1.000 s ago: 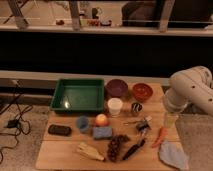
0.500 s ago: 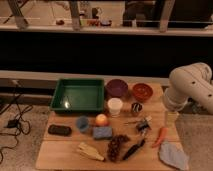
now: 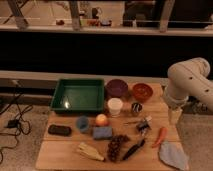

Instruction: Place pepper in red bowl

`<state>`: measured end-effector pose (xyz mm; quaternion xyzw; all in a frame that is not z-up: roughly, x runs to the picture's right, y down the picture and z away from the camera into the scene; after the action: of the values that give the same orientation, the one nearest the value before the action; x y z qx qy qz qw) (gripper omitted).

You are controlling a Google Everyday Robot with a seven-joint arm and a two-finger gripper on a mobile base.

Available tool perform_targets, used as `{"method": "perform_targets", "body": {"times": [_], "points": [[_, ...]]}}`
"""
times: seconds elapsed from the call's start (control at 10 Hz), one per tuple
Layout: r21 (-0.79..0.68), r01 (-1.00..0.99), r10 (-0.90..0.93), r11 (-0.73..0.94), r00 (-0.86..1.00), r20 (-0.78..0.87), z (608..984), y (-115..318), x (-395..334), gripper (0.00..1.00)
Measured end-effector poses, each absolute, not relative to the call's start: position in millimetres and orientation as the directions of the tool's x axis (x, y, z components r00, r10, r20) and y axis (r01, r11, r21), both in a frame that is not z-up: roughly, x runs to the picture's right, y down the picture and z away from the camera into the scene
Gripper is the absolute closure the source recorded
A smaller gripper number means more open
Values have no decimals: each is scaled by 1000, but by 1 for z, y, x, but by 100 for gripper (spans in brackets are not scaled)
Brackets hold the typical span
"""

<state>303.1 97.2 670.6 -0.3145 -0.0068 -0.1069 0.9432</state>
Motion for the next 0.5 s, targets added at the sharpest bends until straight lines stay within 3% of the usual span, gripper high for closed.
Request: {"method": "perform_targets", "body": {"times": [0.2,0.5], "points": [[-591,281,-256,756,958,128,673,102,321,20],[-643,235,-226,729,969,99,681,106,333,20]]}}
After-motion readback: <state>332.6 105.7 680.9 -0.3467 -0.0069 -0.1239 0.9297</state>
